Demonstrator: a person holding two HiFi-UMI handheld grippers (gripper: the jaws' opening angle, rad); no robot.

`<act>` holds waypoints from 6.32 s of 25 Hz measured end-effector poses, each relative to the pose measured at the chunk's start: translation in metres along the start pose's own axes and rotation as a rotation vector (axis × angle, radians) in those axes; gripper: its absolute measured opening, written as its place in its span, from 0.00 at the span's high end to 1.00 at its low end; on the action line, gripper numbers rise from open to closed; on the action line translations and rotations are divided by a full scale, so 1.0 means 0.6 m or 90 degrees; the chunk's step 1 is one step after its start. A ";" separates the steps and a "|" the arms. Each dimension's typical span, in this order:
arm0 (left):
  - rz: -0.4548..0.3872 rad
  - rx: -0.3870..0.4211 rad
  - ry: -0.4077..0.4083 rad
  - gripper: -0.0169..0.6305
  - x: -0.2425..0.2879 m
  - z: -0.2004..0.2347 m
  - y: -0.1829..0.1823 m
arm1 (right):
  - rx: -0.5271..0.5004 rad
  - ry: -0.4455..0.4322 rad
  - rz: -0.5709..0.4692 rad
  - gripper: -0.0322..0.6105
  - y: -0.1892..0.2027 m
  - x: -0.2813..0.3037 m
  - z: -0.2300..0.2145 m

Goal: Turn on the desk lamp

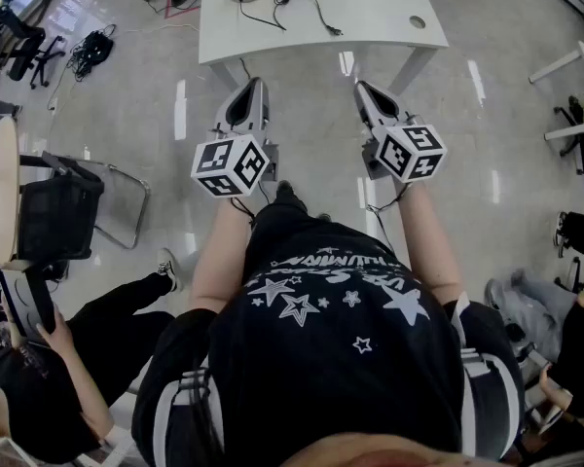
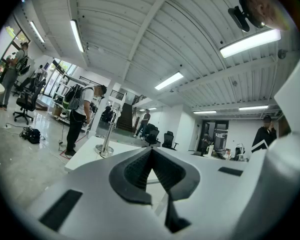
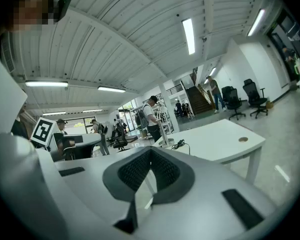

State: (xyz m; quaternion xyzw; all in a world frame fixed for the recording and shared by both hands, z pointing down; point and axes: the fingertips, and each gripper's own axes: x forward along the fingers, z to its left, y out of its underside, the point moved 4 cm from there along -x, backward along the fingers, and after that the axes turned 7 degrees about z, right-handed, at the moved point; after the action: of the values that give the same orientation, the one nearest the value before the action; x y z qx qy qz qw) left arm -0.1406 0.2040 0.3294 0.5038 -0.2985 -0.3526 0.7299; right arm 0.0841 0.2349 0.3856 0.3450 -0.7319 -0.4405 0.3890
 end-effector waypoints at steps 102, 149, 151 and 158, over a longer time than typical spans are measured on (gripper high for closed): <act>0.195 -0.024 -0.027 0.96 0.651 0.261 0.016 | 0.066 -0.081 0.118 0.95 -0.248 0.628 -0.392; 0.457 0.112 0.005 0.73 0.782 0.296 0.182 | 0.104 -0.117 0.234 0.95 -0.187 0.689 -0.436; 0.459 0.110 0.003 0.73 0.783 0.296 0.181 | 0.100 -0.121 0.242 0.95 -0.183 0.689 -0.429; 0.467 0.096 0.020 0.73 0.774 0.295 0.175 | 0.099 -0.124 0.245 0.95 -0.184 0.696 -0.418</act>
State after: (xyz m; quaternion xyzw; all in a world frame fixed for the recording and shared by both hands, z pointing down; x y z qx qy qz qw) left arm 0.0083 -0.2419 0.5217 0.4209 -0.4729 -0.0373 0.7731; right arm 0.1294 -0.2546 0.4732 0.1837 -0.8498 -0.3316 0.3661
